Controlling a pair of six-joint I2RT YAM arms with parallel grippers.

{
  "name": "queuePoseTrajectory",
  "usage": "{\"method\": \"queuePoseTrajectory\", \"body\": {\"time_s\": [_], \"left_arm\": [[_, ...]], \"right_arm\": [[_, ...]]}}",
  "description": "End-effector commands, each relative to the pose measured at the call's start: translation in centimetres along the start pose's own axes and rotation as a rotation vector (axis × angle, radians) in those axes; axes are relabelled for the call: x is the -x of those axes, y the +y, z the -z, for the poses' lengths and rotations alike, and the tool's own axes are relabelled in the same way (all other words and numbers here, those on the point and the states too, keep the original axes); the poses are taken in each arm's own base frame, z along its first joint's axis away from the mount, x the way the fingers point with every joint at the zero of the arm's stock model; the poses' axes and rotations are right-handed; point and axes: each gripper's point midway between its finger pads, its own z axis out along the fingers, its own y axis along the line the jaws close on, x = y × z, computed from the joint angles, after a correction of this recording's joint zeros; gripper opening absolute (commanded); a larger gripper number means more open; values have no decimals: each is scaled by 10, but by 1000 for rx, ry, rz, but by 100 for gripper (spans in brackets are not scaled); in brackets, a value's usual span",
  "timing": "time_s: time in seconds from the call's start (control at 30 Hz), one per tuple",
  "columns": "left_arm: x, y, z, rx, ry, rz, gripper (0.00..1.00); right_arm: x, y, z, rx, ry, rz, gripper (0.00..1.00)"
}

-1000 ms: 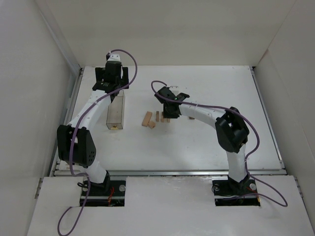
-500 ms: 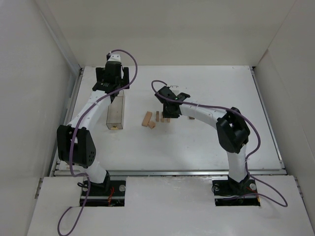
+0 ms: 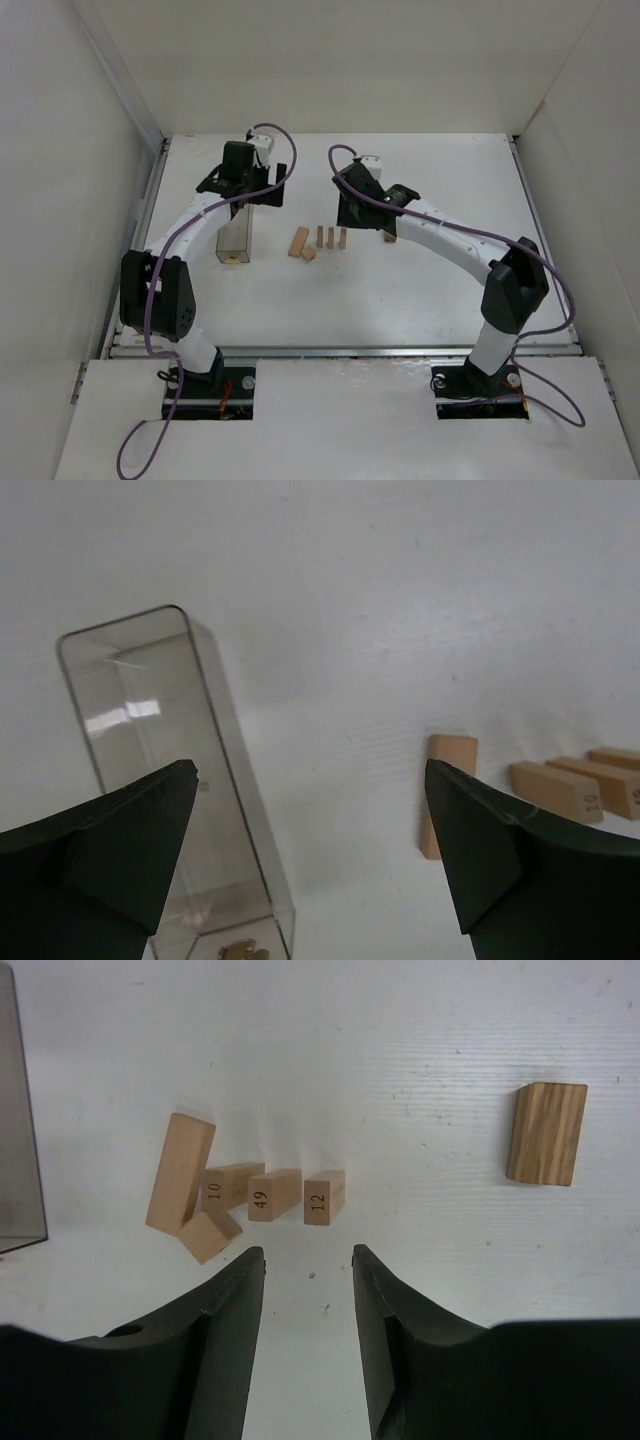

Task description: Build the wood block tower

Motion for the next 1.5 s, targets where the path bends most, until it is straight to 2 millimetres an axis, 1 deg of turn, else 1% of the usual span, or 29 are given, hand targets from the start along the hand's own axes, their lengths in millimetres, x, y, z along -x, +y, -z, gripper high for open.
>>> {"method": "queuePoseTrajectory", "body": {"time_s": [0.0,0.07,0.1,0.13,0.17,0.2,0.23,0.27,0.33,0.4,0.43,0.47,0.5,0.57,0.6,0.7,0.73,0.8,0.83,0.87,0.93,1.0,1.07,1.1,1.2,1.27,1.33,1.37,1.47], "left_arm": [[-20,-43,-2,-176,53,-55,96],[-37,-51,-14,-188,109,-65,96],[-49,-57,-18,-199,145,-86,96],[-61,-59,-21,-195,188,-92,95],[-67,-63,-30,-200,217,-98,93],[-72,-68,-33,-207,237,-106,93],[-78,-68,-38,-206,255,-106,92],[-76,-69,-41,-205,255,-97,92],[-81,-70,-50,-188,281,-95,90],[-89,-68,-56,-173,329,-88,88],[-92,-71,-57,-190,345,-85,86],[-94,-71,-56,-189,355,-84,84],[-101,-76,-56,-204,377,-89,84],[-102,-80,-56,-213,377,-108,84],[-103,-86,-55,-222,378,-119,84],[-112,-87,-54,-216,397,-128,84],[-116,-87,-56,-213,409,-119,84],[-117,-91,-55,-219,409,-126,84],[-117,-91,-55,-219,409,-126,84],[-121,-90,-55,-218,418,-126,84],[-116,-90,-55,-210,399,-128,83],[-116,-89,-51,-211,398,-128,81],[-120,-85,-51,-194,404,-142,80],[-121,-88,-51,-191,404,-154,77],[-128,-86,-55,-168,420,-177,75],[-133,-93,-53,-180,429,-193,75],[-138,-93,-56,-179,437,-194,75],[-139,-98,-55,-194,438,-199,74],[-140,-100,-55,-203,439,-197,74]], "right_arm": [[24,-3,22,15,-99,-28,47],[31,-11,31,10,-122,-44,48],[31,-12,32,15,-127,-47,48],[33,-19,31,3,-129,-57,48],[43,-22,36,10,-154,-78,48],[40,-24,34,5,-147,-75,48],[46,-28,38,5,-161,-89,48],[47,-32,35,-3,-164,-87,48],[48,-33,42,12,-169,-83,48],[46,-40,40,0,-168,-89,48],[51,-44,43,-1,-179,-101,48],[48,-45,40,-4,-175,-98,48],[48,-50,39,-8,-180,-106,48],[48,-48,41,8,-181,-109,48],[44,-53,37,1,-167,-110,48],[46,-57,37,-2,-175,-120,48],[42,-59,35,-8,-167,-117,48],[40,-59,36,-1,-162,-116,48],[44,-62,35,-3,-171,-126,48],[42,-63,37,-3,-171,-126,48],[42,-63,37,-3,-171,-126,48],[42,-68,37,-11,-172,-132,48],[41,-68,35,-11,-172,-132,48],[42,-67,39,2,-174,-134,48],[44,-70,38,-5,-176,-140,48],[40,-72,36,-10,-169,-137,48],[44,-75,38,-11,-178,-146,48],[44,-75,38,-11,-178,-146,48],[42,-80,36,-23,-173,-149,48]]}}
